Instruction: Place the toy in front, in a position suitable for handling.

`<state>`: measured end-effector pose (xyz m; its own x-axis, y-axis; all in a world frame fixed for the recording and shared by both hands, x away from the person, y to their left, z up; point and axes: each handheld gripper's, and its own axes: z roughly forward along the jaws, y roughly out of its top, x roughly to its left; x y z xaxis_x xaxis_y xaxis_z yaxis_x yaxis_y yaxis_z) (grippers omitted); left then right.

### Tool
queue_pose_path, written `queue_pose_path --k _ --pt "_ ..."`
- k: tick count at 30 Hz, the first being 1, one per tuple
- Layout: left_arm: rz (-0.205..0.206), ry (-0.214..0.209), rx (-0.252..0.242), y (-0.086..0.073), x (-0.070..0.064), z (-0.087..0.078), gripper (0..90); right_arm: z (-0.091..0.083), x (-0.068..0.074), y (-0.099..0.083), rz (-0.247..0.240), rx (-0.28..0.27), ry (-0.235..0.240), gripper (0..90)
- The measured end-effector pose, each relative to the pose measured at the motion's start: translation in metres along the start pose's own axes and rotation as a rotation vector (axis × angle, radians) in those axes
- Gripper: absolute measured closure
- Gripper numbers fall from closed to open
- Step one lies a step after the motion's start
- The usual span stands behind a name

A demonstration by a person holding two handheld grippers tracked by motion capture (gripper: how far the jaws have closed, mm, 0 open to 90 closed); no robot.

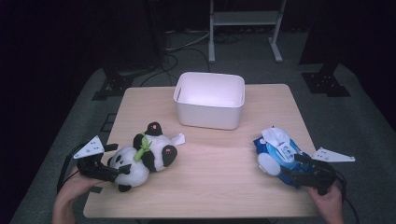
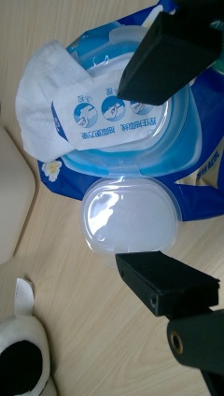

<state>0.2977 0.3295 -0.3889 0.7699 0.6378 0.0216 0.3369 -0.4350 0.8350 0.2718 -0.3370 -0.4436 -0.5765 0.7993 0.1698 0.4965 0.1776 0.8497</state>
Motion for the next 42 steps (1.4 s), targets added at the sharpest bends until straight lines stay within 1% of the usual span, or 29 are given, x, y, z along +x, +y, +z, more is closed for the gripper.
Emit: queue_pose_path --k 3,8,15,17,18,19,23,24,26,28,29,30,31,33,34,35,36,39,42 --pt "0.000 -0.008 0.007 0.002 -0.001 0.003 2.5 0.000 0.000 0.000 -0.003 -0.003 0.000 16.3" --pt "0.005 -0.014 0.020 0.003 -0.002 0.006 2.5 0.000 -0.002 -0.001 0.007 -0.007 0.005 16.3" --pt "0.018 -0.013 0.038 0.007 -0.003 0.010 2.5 -0.002 -0.001 -0.002 0.009 -0.004 0.009 16.3" --pt "0.020 -0.025 0.044 0.008 -0.003 0.013 2.5 -0.003 -0.001 -0.002 0.008 -0.011 0.009 16.3" --pt "0.025 -0.024 0.060 0.010 -0.004 0.016 2.5 -0.003 -0.001 -0.001 0.007 -0.016 0.012 16.3" --pt "0.029 -0.024 0.063 0.010 -0.004 0.017 2.5 -0.004 0.000 -0.001 0.003 -0.024 0.010 16.3" --pt "0.040 -0.022 0.080 0.015 -0.004 0.024 2.5 -0.004 0.002 -0.001 -0.003 -0.022 0.011 16.4" --pt "0.048 -0.027 0.086 0.018 -0.004 0.027 2.5 -0.004 0.002 -0.001 -0.003 -0.022 0.011 16.4" --pt "0.049 -0.038 0.096 0.020 -0.004 0.031 2.5 -0.005 0.003 0.000 -0.010 -0.022 0.010 16.3" --pt "0.060 -0.051 0.116 0.022 -0.003 0.035 2.5 -0.005 0.004 0.001 -0.015 -0.023 0.011 16.4" --pt "0.062 -0.051 0.129 0.024 -0.003 0.038 2.5 -0.005 0.004 0.001 -0.016 -0.025 0.011 16.4" --pt "0.065 -0.047 0.135 0.026 -0.003 0.040 2.5 -0.005 0.004 0.001 -0.016 -0.025 0.011 16.4" --pt "0.069 -0.063 0.128 0.030 -0.003 0.042 2.6 -0.005 0.005 0.002 -0.019 -0.027 0.010 16.4" --pt "0.069 -0.071 0.128 0.032 -0.002 0.043 6.2 -0.005 0.005 0.002 -0.019 -0.027 0.011 16.4" --pt "0.071 -0.067 0.129 0.034 -0.002 0.044 6.2 -0.005 0.005 0.002 -0.019 -0.027 0.011 16.4" --pt "0.075 -0.066 0.131 0.037 -0.002 0.045 10.4 -0.005 0.005 0.001 -0.020 -0.025 0.013 16.4" --pt "0.075 -0.080 0.134 0.038 -0.002 0.045 10.4 -0.005 0.005 0.001 -0.020 -0.025 0.013 16.4" --pt "0.056 -0.114 0.150 0.043 -0.002 0.046 21.9 -0.006 0.006 0.001 -0.021 -0.028 0.016 16.4" --pt "0.065 -0.114 0.177 0.047 -0.002 0.047 32.0 -0.006 0.007 0.002 -0.025 -0.030 0.017 16.4"
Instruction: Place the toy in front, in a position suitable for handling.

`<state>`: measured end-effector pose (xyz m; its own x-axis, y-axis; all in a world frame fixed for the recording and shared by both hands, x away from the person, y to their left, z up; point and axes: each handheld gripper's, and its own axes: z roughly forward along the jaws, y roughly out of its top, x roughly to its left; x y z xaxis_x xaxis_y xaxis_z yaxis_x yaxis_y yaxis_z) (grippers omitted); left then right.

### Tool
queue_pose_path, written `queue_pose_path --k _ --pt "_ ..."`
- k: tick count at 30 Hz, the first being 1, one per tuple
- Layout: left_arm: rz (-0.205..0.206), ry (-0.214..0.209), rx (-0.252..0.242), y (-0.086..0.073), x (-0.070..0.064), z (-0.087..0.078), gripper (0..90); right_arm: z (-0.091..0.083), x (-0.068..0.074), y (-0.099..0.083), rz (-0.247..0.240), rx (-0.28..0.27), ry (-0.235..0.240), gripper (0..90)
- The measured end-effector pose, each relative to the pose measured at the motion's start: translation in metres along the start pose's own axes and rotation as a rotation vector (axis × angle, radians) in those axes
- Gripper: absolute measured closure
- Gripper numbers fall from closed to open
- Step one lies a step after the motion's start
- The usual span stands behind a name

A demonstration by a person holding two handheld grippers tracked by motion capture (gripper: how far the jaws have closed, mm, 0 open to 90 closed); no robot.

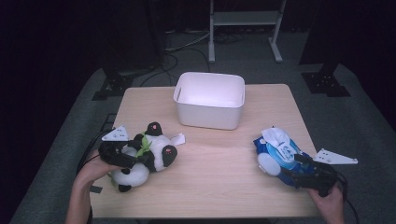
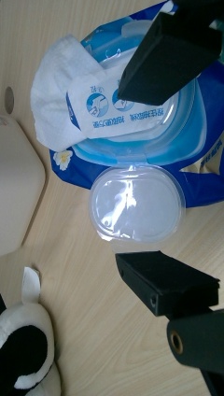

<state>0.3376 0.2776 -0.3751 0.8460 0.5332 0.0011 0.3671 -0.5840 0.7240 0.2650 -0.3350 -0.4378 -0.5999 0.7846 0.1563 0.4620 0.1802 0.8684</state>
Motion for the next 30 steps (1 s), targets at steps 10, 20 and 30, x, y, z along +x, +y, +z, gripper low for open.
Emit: queue_pose_path --k 10,20,30 --pt "-0.069 -0.039 -0.031 -0.004 0.007 0.002 65.9 0.002 0.002 0.001 -0.010 0.004 0.007 16.4" --pt "-0.058 -0.015 -0.015 0.005 0.008 -0.002 71.5 0.001 0.002 0.001 -0.016 -0.001 0.009 16.4" --pt "-0.011 -0.055 -0.021 0.039 0.003 0.006 72.2 0.001 0.001 0.001 -0.010 -0.006 0.014 16.4"
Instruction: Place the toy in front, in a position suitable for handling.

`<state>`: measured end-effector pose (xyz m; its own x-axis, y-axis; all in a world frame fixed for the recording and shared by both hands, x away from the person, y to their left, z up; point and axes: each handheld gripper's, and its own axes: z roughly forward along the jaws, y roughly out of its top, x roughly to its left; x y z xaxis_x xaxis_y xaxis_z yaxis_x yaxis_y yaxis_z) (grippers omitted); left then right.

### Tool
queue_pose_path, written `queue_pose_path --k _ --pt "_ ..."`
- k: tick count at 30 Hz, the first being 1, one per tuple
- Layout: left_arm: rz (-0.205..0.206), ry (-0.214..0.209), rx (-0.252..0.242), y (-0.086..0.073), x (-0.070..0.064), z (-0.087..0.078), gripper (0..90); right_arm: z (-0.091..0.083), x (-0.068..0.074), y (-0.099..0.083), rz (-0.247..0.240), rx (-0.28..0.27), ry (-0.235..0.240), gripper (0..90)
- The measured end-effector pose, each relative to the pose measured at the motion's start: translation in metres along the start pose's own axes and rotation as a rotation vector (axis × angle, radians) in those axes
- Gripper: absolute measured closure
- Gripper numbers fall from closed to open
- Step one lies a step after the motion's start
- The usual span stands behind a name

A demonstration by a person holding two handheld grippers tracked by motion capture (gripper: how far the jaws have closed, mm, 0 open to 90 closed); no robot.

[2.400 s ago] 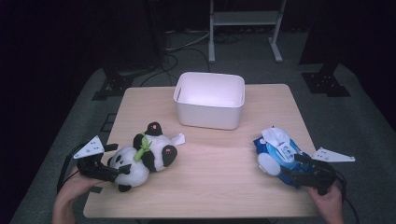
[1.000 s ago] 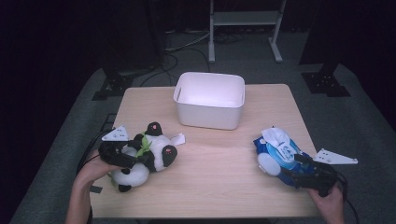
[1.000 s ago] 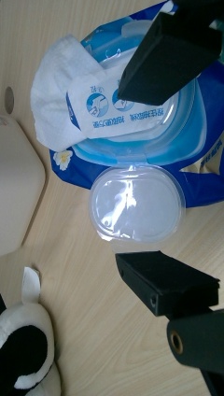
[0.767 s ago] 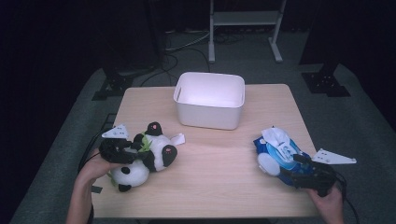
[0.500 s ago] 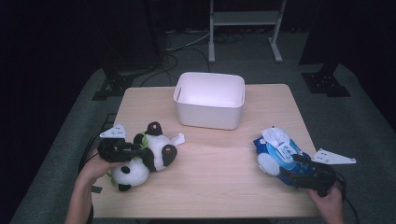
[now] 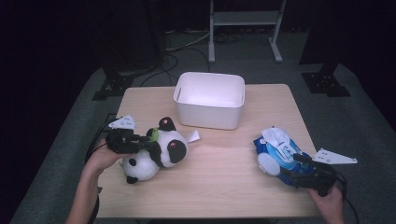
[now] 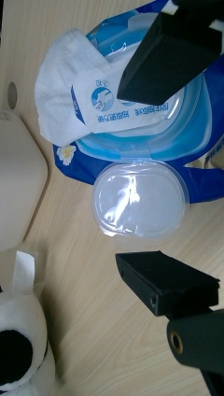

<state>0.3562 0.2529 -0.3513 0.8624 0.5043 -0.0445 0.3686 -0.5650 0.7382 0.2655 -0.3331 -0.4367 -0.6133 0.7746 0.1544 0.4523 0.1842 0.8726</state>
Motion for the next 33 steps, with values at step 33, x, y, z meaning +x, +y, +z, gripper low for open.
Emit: queue_pose_path --k 33 --pt "0.217 -0.320 0.052 0.086 -0.084 0.125 69.4 -0.002 -0.001 -0.001 -0.006 0.005 0.005 16.6"
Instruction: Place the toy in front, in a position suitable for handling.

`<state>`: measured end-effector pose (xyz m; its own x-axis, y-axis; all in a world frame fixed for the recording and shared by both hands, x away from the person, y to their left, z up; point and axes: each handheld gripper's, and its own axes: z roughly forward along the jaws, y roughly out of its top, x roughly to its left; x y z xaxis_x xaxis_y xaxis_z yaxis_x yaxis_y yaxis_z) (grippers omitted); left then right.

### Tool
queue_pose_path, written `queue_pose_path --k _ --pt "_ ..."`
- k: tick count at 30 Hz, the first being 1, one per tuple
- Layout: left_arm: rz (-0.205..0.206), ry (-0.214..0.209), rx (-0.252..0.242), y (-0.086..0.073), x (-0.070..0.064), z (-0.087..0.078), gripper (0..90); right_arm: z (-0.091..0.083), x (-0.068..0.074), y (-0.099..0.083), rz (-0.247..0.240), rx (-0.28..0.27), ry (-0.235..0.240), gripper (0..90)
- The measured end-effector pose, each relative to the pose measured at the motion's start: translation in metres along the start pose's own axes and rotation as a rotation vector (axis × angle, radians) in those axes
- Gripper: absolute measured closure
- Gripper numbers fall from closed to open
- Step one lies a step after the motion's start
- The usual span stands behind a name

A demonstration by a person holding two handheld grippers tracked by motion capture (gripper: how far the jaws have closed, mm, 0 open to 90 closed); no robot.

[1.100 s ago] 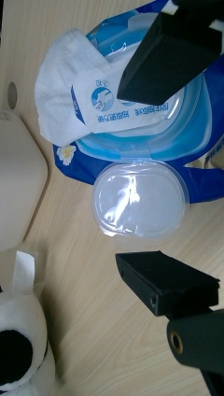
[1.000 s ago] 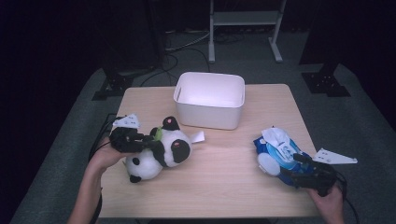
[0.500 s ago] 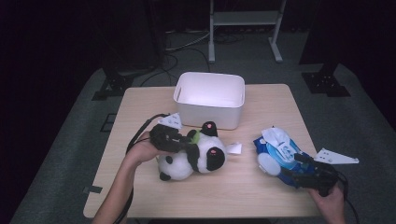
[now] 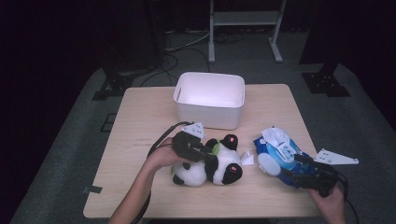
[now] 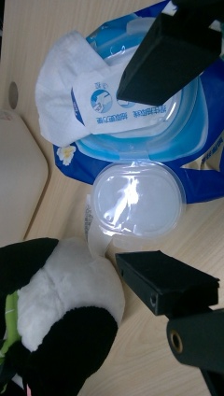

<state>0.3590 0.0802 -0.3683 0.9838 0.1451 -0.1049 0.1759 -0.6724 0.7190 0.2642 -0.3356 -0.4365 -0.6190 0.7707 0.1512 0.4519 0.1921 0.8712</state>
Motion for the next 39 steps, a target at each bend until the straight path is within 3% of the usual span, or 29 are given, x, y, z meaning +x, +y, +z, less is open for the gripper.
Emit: queue_pose_path --k 2,4,7,8,12,15,21,22,27,30,32,34,39 --pt "-0.015 -0.005 -0.018 -0.004 -0.001 0.000 68.4 0.001 0.000 0.000 -0.002 0.008 -0.001 16.7" --pt "-0.029 -0.020 -0.036 -0.007 -0.001 -0.002 61.8 0.003 0.000 0.000 -0.008 0.027 -0.005 16.6" --pt "-0.029 -0.017 -0.077 -0.011 -0.002 -0.009 59.4 0.004 0.001 0.000 -0.011 0.039 -0.010 16.6" --pt "-0.035 -0.020 -0.091 -0.013 -0.002 -0.011 53.9 0.005 0.000 0.000 -0.016 0.046 -0.014 16.6" --pt "-0.039 0.006 -0.115 -0.021 -0.004 -0.025 50.0 0.007 -0.002 0.003 -0.015 0.051 -0.010 16.6" --pt "-0.055 0.028 -0.144 -0.031 -0.006 -0.034 45.6 0.011 -0.006 0.012 -0.031 0.087 -0.019 16.6" --pt "-0.090 0.062 -0.155 -0.054 -0.004 -0.047 41.0 0.017 -0.017 0.030 -0.028 0.124 -0.005 16.6" --pt "-0.104 0.067 -0.158 -0.058 -0.004 -0.048 38.8 0.023 -0.022 0.039 -0.027 0.157 0.000 16.6" --pt "-0.133 0.078 -0.156 -0.075 -0.001 -0.054 35.6 0.036 -0.030 0.060 -0.041 0.215 -0.012 16.7" --pt "-0.147 0.072 -0.151 -0.084 0.001 -0.053 28.2 0.050 -0.039 0.079 -0.026 0.266 -0.008 16.8" --pt "-0.154 0.078 -0.130 -0.088 0.002 -0.054 27.5 0.054 -0.041 0.082 -0.020 0.283 -0.012 16.8" --pt "-0.167 0.086 -0.158 -0.094 0.002 -0.056 23.2 0.064 -0.043 0.091 -0.032 0.318 -0.031 16.8" --pt "-0.162 0.096 -0.168 -0.099 0.000 -0.056 21.7 0.079 -0.045 0.096 -0.036 0.369 -0.052 16.7"
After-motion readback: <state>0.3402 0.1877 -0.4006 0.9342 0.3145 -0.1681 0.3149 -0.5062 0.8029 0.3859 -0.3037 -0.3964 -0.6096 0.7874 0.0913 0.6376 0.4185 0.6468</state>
